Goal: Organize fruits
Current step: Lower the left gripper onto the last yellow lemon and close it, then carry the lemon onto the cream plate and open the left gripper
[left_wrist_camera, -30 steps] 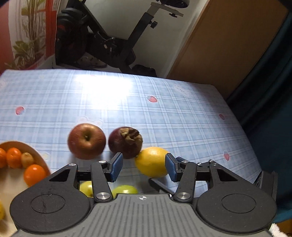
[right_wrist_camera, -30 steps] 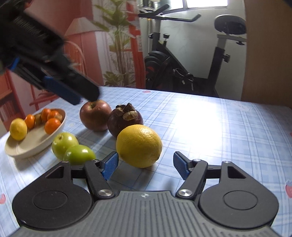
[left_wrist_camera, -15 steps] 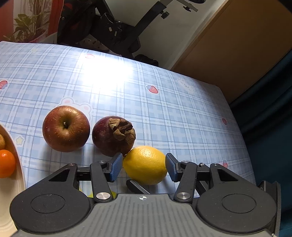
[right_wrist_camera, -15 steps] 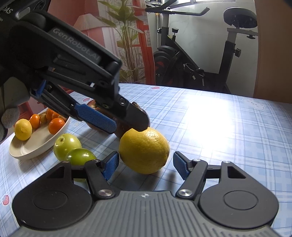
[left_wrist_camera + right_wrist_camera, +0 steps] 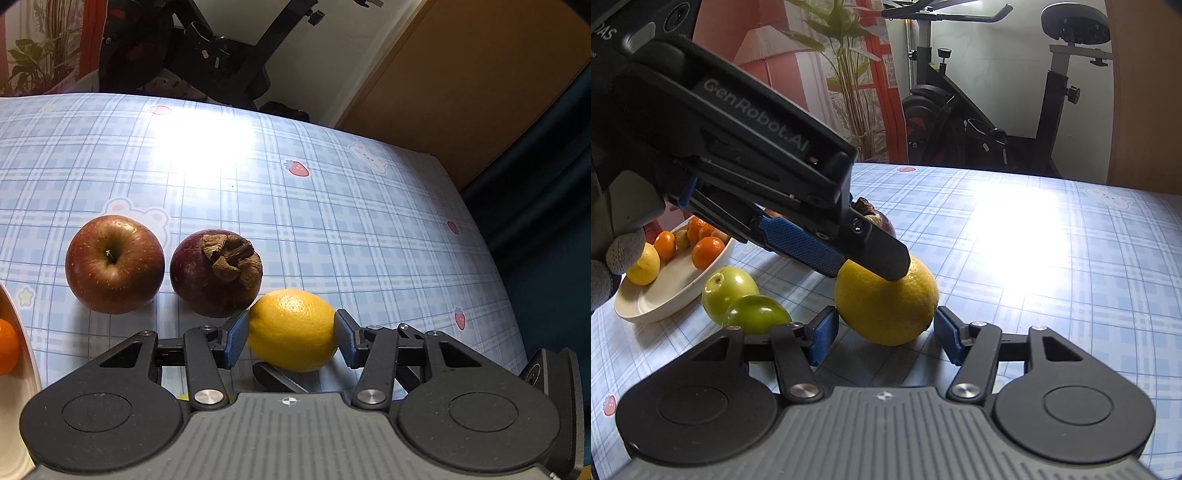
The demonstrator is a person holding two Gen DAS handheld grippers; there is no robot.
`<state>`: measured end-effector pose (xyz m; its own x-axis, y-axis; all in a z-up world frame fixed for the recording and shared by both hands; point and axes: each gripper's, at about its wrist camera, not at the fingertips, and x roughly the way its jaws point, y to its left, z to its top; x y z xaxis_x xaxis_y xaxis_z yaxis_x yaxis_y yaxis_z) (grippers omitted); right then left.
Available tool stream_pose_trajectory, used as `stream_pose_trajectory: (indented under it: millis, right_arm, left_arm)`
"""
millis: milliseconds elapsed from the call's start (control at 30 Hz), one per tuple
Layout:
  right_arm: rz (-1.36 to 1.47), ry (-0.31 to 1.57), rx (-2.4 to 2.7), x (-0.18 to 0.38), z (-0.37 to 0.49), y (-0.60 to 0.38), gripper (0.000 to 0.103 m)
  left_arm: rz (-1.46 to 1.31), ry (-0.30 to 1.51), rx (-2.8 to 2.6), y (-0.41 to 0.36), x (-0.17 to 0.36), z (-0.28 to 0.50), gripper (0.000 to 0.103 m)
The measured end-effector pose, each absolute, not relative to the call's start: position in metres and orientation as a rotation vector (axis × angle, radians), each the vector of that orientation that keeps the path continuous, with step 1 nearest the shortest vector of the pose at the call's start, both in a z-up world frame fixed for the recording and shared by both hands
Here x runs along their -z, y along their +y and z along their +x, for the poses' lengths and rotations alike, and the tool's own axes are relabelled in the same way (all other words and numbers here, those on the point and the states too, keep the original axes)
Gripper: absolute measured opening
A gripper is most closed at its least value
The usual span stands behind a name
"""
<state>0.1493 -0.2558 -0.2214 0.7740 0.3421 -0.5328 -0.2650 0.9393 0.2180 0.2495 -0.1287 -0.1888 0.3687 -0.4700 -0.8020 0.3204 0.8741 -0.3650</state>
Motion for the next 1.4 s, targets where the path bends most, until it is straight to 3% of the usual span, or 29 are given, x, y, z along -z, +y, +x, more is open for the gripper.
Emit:
stream_pose_trajectory:
  millis: [600,1033,1400]
  right_arm:
    - [0.157,0.53,-0.323,0.197,0.121,-0.252,0.059]
    - [0.115,0.516,-0.494,0.145,0.15,-0.16,0.059]
    - [-0.012,0.593,-0.629,0.149,0.196,-0.06,0.059]
  left_arm:
    - [-0.05,1.007,0.574,-0.129,0.156,0.221,0.053]
    - [-0.104,0.955,0.467,-0.014,0.108,0.216,0.053]
    - [-0.154,0.976,0.347,0.088,0.117,0.23,0.053]
